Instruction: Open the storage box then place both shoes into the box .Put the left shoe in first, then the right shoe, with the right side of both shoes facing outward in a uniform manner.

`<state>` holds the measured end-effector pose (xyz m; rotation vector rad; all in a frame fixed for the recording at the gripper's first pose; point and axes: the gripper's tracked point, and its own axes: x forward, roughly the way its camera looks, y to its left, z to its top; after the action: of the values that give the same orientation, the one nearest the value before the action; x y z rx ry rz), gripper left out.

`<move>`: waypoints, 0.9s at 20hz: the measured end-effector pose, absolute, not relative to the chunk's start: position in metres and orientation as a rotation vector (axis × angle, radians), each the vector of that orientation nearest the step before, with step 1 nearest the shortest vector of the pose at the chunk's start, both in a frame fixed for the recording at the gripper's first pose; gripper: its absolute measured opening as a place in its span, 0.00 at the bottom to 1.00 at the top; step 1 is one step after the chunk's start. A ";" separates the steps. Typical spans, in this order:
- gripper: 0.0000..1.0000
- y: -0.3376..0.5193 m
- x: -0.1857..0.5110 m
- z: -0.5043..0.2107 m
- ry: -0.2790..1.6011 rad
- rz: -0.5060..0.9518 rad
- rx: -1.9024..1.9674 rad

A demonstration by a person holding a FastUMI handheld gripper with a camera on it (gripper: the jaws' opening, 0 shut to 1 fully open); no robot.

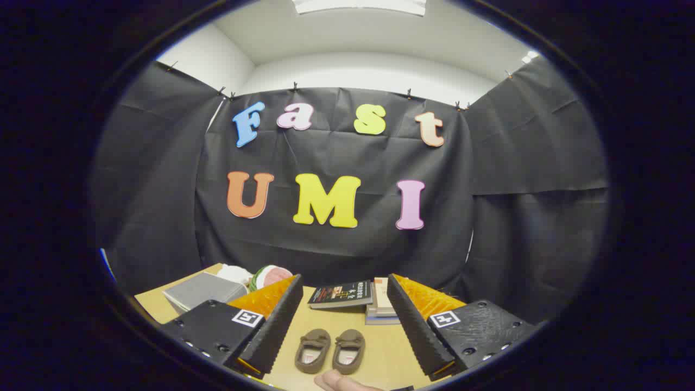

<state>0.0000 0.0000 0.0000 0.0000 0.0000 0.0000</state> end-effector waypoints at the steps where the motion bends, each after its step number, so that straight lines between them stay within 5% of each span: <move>1: 0.95 -0.008 0.000 0.000 0.001 0.004 0.002; 18: 0.95 -0.016 0.006 -0.017 0.022 0.029 0.023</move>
<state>0.0062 -0.0163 -0.0173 0.0229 0.0222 0.0295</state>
